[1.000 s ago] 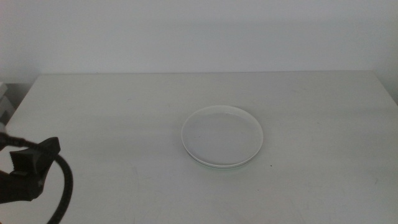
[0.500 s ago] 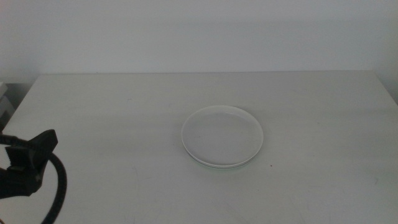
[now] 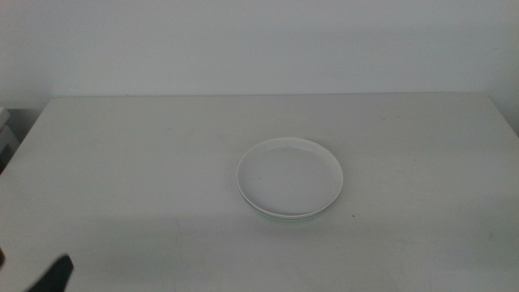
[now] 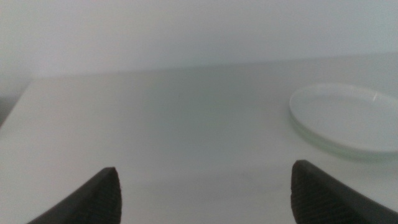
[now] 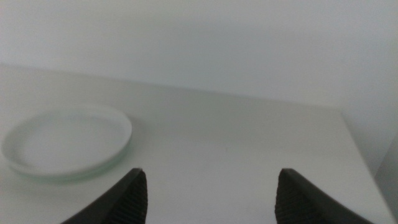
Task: Stack the three bowls on top of each other.
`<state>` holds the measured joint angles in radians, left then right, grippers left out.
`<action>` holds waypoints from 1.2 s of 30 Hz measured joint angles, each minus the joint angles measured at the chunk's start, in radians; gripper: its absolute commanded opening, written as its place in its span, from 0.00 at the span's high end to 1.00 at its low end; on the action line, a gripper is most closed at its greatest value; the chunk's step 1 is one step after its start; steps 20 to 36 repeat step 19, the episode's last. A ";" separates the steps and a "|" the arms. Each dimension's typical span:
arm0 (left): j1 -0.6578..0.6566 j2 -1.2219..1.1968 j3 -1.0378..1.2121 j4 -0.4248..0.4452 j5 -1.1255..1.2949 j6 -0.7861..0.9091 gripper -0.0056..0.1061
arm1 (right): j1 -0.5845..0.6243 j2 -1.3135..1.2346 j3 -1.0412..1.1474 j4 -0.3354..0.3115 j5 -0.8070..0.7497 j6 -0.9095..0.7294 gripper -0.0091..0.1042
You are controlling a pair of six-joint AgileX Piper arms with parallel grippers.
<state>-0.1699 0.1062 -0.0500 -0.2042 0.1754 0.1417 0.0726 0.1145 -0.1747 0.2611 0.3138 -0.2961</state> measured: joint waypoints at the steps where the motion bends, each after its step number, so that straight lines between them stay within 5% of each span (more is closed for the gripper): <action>1: 0.000 -0.022 0.028 0.000 0.000 0.000 0.01 | 0.000 -0.030 0.033 0.000 0.000 0.000 0.46; 10: 0.000 -0.119 0.080 0.000 0.003 0.000 0.01 | -0.001 -0.124 0.199 -0.001 0.005 0.000 0.46; 36: 0.000 -0.120 0.080 0.012 -0.005 0.000 0.01 | -0.001 -0.125 0.203 -0.001 0.002 0.000 0.46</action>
